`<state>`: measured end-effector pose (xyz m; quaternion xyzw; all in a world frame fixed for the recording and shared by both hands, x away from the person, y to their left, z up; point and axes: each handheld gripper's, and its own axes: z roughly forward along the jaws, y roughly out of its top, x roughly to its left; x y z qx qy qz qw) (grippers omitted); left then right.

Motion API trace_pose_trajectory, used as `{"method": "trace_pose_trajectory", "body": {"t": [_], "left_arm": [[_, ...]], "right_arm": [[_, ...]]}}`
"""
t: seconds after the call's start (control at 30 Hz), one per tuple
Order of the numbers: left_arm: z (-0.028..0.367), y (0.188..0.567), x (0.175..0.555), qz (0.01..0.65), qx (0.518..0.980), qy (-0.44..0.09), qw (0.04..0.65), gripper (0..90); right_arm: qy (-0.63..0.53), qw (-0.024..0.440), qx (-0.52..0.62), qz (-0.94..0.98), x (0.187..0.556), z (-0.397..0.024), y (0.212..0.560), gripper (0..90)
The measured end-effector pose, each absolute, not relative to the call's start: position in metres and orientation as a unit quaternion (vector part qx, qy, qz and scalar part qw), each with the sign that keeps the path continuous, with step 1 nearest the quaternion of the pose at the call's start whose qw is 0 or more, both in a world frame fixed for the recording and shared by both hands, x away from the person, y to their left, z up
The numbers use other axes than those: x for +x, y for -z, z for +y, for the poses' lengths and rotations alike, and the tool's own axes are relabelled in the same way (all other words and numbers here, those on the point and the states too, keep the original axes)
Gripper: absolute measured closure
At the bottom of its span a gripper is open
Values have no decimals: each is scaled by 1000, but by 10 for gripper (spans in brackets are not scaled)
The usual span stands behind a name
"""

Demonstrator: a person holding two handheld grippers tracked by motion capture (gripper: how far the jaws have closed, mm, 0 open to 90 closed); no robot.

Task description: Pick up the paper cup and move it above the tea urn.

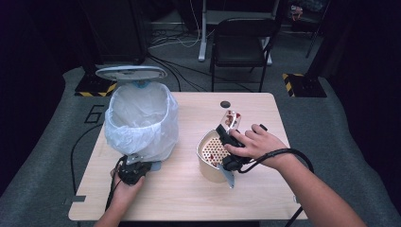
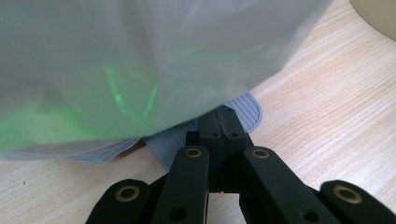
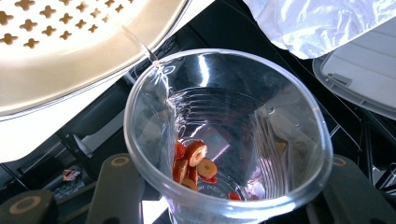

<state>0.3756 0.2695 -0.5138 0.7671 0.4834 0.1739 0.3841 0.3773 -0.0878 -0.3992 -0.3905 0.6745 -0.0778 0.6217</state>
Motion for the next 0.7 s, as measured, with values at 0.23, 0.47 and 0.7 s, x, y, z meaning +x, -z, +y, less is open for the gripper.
{"method": "trace_pose_trajectory", "body": {"t": [0.23,0.47,0.7], "left_arm": [[269,514,376,485,766,-174,386,900],[270,514,376,483,768,-173,384,900],[270,514,376,485,766,-173,385,900]], "right_arm": [[80,627,-387,671,378,-87,401,471],[106,632,-402,653,377,-85,404,470],[107,631,-406,653,377,-85,404,469]]}}
